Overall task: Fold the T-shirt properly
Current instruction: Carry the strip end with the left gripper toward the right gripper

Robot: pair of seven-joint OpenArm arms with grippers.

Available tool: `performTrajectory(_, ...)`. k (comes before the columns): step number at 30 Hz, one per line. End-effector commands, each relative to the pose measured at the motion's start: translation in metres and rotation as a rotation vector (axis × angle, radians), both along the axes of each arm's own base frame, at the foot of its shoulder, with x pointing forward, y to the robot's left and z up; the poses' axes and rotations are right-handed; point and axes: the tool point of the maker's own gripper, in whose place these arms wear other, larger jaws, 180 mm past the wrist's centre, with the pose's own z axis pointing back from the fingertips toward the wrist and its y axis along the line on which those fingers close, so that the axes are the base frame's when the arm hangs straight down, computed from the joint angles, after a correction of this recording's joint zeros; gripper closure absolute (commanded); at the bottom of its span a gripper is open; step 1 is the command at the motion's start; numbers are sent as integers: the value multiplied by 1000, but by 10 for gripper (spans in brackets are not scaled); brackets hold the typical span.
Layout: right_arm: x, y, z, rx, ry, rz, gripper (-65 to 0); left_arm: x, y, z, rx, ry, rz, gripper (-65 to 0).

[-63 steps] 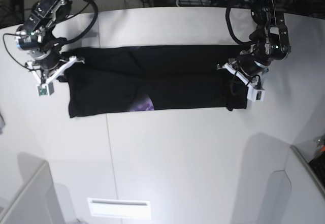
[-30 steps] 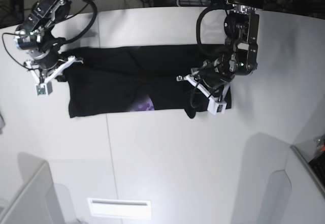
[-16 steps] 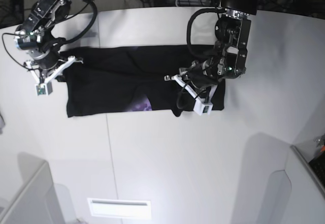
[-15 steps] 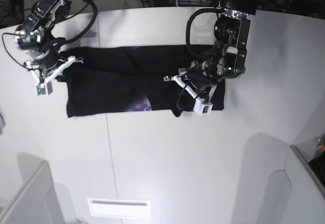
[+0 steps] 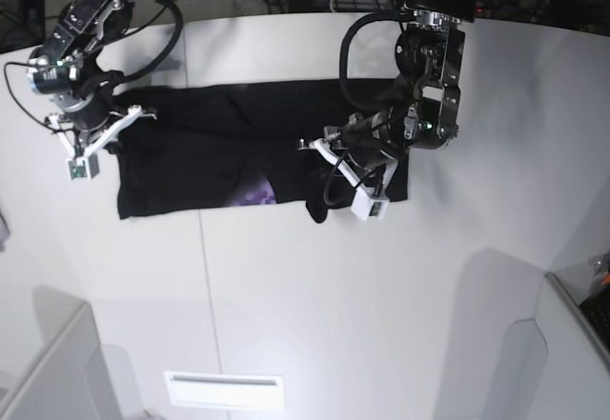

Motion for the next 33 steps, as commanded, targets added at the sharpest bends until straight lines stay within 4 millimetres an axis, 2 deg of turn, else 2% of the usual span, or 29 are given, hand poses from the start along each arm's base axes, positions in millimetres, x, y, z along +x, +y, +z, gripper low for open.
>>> performTrajectory(1, 9, -2, 12, -10, -50, 2, 0, 2, -4, 12, -17, -21, -20, 0)
performTrajectory(6, 9, -1, 12, -10, -50, 5, 0, -1, -8, 31, -19, -54, -50, 0)
performTrajectory(16, 9, -1, 12, -10, -51, 7, 0, 2, -32, 22, -72, -3, -52, 0)
performTrajectory(21, 9, -1, 12, -10, -51, 7, 0, 9, -33, 18, -72, 8, -52, 0)
performTrajectory(26, 9, -1, 12, -10, -51, 7, 0, 8, -33, 11, -72, 32, -51, 0)
performTrajectory(33, 9, 0, 12, -9, -51, 8, 0, 8, -33, 11, -72, 32, -51, 0)
